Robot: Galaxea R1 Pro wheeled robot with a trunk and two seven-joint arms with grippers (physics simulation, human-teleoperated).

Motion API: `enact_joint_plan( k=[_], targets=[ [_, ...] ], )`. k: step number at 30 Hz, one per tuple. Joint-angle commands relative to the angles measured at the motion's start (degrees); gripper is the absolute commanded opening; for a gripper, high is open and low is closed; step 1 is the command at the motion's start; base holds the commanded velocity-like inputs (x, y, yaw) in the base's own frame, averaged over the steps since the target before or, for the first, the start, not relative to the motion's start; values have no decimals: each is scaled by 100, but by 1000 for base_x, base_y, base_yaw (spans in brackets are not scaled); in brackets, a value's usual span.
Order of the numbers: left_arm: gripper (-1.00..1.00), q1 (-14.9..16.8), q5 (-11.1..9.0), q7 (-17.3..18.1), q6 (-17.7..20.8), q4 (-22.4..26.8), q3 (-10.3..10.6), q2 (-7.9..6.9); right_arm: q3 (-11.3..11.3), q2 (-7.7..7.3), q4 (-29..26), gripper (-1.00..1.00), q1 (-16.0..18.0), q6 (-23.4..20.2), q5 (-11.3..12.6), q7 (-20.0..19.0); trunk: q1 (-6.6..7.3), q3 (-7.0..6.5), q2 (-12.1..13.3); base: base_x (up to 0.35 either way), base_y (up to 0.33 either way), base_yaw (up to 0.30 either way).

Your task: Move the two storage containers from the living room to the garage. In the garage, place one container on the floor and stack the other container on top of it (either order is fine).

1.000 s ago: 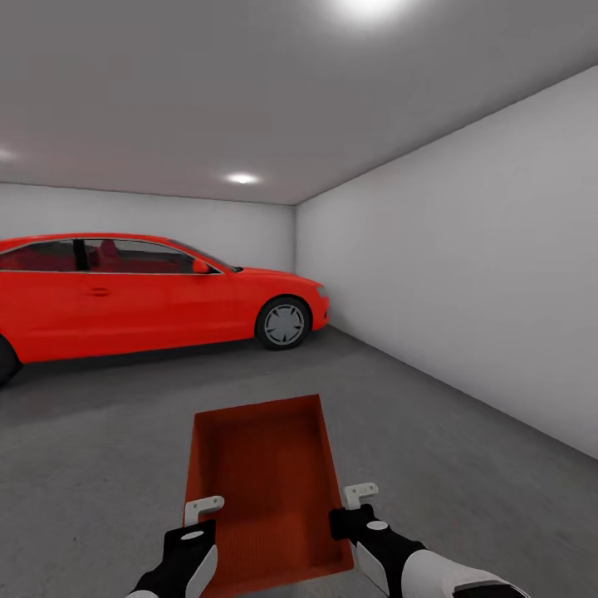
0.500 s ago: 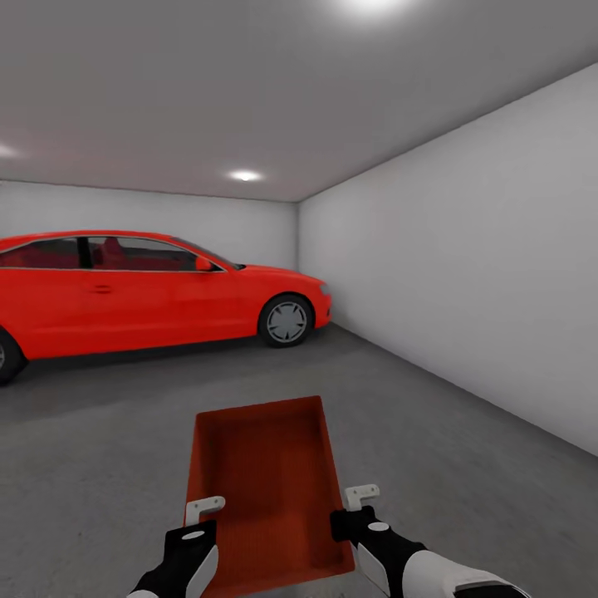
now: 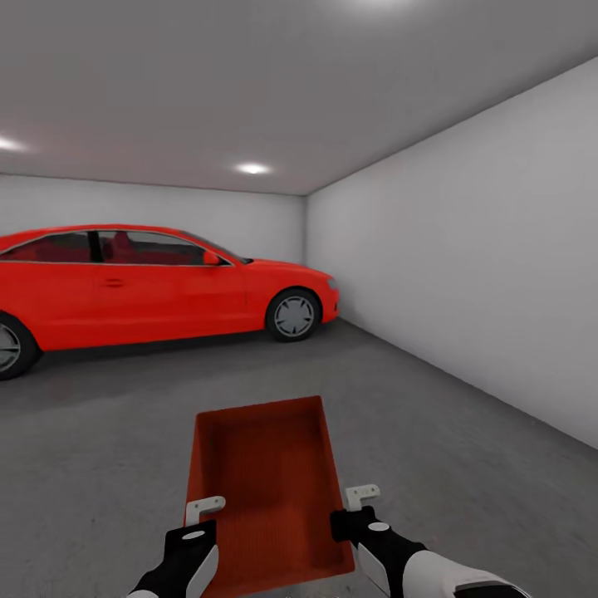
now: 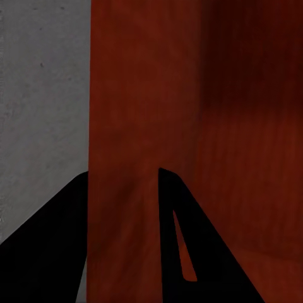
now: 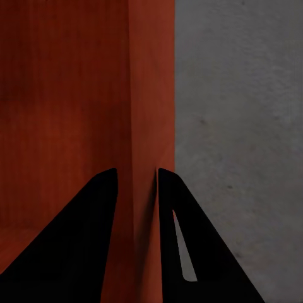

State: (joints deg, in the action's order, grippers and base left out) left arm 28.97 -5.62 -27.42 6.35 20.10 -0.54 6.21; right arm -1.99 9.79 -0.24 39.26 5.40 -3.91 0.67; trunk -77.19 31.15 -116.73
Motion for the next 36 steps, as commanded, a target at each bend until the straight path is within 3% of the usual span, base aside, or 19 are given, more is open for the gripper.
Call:
enact_joint_plan(
  k=[1,36],
  targets=[
    [-100,-5,-71,0,12,3,177,4,199,-3,-64,-100,11,14,3,48,1,16,-4,0,0,84],
    [-100,-5,-71,120,15,7,169,3,199,-1,-64,-100,11,14,4,48,1,322,-4,0,0,84]
  ],
)
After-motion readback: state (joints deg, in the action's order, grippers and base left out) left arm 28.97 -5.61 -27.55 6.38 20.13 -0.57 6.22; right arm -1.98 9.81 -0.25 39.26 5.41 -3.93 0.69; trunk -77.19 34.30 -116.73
